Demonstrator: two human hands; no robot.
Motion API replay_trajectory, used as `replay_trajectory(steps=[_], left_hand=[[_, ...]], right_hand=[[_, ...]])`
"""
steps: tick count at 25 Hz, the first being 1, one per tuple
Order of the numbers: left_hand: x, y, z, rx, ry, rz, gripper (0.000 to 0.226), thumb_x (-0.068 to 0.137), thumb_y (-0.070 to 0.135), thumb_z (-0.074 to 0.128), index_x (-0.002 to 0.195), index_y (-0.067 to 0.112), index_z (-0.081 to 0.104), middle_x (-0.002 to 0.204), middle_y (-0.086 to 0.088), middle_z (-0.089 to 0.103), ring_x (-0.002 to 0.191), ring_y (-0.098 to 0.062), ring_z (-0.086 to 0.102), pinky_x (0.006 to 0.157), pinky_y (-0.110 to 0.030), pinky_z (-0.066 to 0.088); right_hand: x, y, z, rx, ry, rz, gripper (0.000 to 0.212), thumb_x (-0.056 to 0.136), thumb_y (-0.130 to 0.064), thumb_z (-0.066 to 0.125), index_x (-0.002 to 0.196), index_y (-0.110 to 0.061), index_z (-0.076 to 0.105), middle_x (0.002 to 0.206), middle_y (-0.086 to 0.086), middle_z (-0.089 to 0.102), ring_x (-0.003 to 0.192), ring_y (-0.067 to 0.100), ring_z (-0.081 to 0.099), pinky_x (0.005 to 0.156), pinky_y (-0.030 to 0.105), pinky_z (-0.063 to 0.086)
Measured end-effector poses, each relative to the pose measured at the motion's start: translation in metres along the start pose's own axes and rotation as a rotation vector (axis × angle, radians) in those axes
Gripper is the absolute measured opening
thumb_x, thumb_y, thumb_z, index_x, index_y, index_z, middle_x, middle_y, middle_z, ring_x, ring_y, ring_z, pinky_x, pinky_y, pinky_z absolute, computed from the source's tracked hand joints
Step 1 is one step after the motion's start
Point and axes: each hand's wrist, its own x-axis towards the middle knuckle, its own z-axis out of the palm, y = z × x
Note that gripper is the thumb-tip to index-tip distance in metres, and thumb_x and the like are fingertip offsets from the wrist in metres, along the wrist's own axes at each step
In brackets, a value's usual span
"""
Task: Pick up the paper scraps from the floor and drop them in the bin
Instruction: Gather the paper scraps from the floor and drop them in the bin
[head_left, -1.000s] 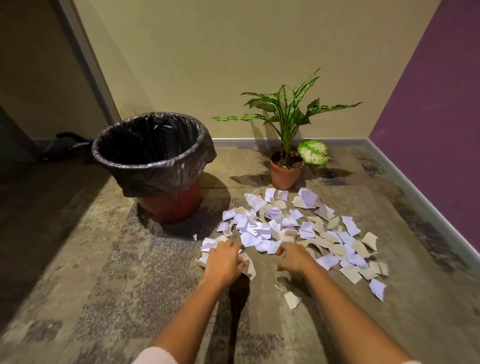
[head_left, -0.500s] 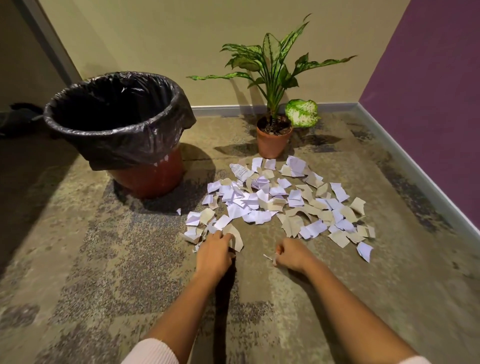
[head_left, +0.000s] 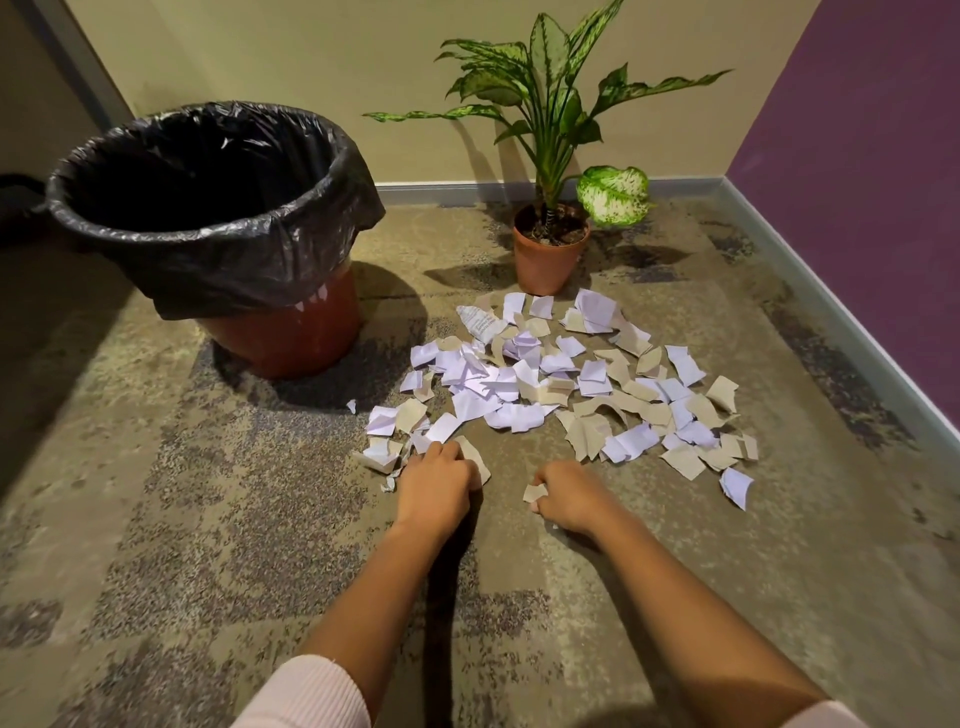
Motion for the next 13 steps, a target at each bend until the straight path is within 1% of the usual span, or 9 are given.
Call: replay_trajectory(steps=[3,5,6,7,8,9,10,11,13], left_hand=[[-0.001,0.0,0.005,0.048,0.017,0.042,0.021,0.094,0.021,0.051,0.111,0.026,0.063,0.111,0.001,0.06,0.107,-0.023,0.056,0.081,-0.036,0.043],[-0.003,0.001,0.007,0.019,0.027,0.018,0.017,0.095,0.02,0.051,0.109,0.021,0.061,0.106,0.0,0.063,0.102,-0.023,0.059,0.078,-0.034,0.044],[-0.004,0.001,0.007,-0.006,0.031,-0.006,0.016,0.095,0.02,0.051,0.107,0.02,0.061,0.103,0.0,0.063,0.098,-0.023,0.06,0.074,-0.033,0.043],[-0.005,0.001,0.006,-0.029,0.037,-0.023,0.014,0.095,0.02,0.051,0.106,0.02,0.061,0.101,0.0,0.063,0.095,-0.022,0.06,0.073,-0.032,0.042],[-0.006,0.0,0.006,-0.048,0.047,-0.031,0.013,0.096,0.02,0.05,0.105,0.019,0.06,0.1,0.0,0.063,0.093,-0.022,0.06,0.073,-0.032,0.043],[-0.008,-0.001,0.006,-0.065,0.055,-0.033,0.012,0.096,0.021,0.05,0.103,0.017,0.059,0.1,0.0,0.063,0.091,-0.021,0.059,0.073,-0.032,0.043],[-0.011,-0.002,0.005,-0.08,0.06,-0.037,0.012,0.097,0.022,0.049,0.102,0.017,0.058,0.1,0.0,0.062,0.09,-0.021,0.059,0.071,-0.031,0.043],[-0.013,-0.002,0.005,-0.091,0.064,-0.043,0.013,0.098,0.024,0.048,0.102,0.016,0.057,0.1,0.0,0.062,0.089,-0.021,0.058,0.07,-0.031,0.044],[-0.018,-0.003,0.002,-0.105,0.074,-0.055,0.015,0.099,0.026,0.047,0.103,0.016,0.056,0.1,0.0,0.06,0.09,-0.02,0.058,0.069,-0.031,0.046]], right_hand=[[0.001,-0.002,-0.002,-0.014,-0.036,-0.005,0.04,0.088,-0.016,0.062,0.128,-0.011,0.058,0.122,0.014,0.062,0.105,0.03,0.062,0.084,0.032,0.048],[0.001,-0.001,-0.008,0.032,-0.059,0.004,0.041,0.088,-0.017,0.063,0.128,-0.007,0.057,0.119,0.015,0.063,0.104,0.03,0.062,0.084,0.034,0.049],[0.001,0.001,-0.011,0.097,-0.072,0.021,0.039,0.088,-0.014,0.064,0.125,-0.004,0.058,0.113,0.017,0.065,0.098,0.03,0.064,0.081,0.036,0.052],[0.001,0.004,-0.014,0.179,-0.094,0.049,0.036,0.087,-0.009,0.064,0.122,-0.003,0.058,0.105,0.018,0.066,0.086,0.029,0.066,0.073,0.038,0.055],[-0.002,0.006,-0.018,0.251,-0.138,0.09,0.033,0.087,-0.003,0.063,0.12,-0.001,0.057,0.094,0.018,0.065,0.072,0.026,0.064,0.063,0.037,0.054],[-0.005,0.007,-0.019,0.3,-0.192,0.133,0.031,0.087,0.002,0.061,0.118,0.0,0.054,0.083,0.018,0.063,0.062,0.022,0.059,0.054,0.034,0.051],[-0.008,0.009,-0.02,0.315,-0.232,0.161,0.03,0.087,0.005,0.059,0.115,-0.001,0.051,0.077,0.017,0.06,0.058,0.019,0.056,0.05,0.031,0.047],[-0.01,0.011,-0.019,0.301,-0.247,0.168,0.028,0.087,0.006,0.06,0.112,-0.002,0.049,0.075,0.018,0.06,0.057,0.019,0.055,0.05,0.031,0.046],[-0.014,0.012,-0.018,0.262,-0.236,0.15,0.027,0.086,0.006,0.062,0.108,-0.002,0.051,0.08,0.022,0.061,0.061,0.023,0.058,0.052,0.032,0.048]])
